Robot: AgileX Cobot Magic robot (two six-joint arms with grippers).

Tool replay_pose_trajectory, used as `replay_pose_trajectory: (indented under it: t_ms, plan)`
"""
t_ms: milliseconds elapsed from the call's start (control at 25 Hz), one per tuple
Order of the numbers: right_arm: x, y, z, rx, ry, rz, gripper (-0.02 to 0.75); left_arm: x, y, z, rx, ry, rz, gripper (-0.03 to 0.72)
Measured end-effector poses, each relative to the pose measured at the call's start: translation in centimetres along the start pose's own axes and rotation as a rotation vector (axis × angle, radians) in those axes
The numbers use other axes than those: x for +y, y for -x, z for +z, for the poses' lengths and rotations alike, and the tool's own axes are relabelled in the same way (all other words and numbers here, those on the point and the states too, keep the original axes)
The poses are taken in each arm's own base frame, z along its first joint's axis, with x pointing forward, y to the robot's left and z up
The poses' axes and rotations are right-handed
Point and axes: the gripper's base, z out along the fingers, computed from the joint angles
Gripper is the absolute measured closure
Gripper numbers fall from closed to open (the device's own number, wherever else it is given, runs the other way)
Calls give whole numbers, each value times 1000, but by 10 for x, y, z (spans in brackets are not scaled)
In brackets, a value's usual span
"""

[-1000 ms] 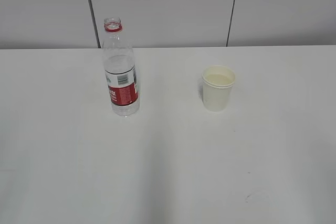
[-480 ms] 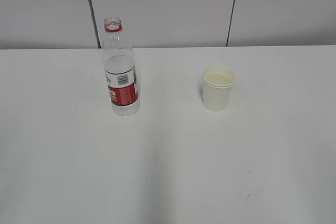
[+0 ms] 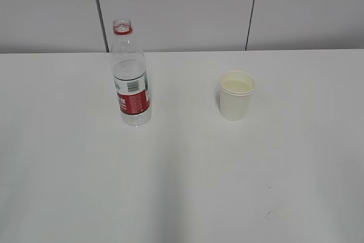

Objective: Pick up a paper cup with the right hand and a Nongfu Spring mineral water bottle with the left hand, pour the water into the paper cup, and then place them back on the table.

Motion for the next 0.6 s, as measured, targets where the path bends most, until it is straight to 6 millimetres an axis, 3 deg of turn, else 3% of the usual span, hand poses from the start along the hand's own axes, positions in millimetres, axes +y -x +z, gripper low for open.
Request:
replay_pose_trajectory:
  t_ms: [600]
  plan:
    - [0,0,0,0,0,0,166,0,0,0,0,0,-37,178]
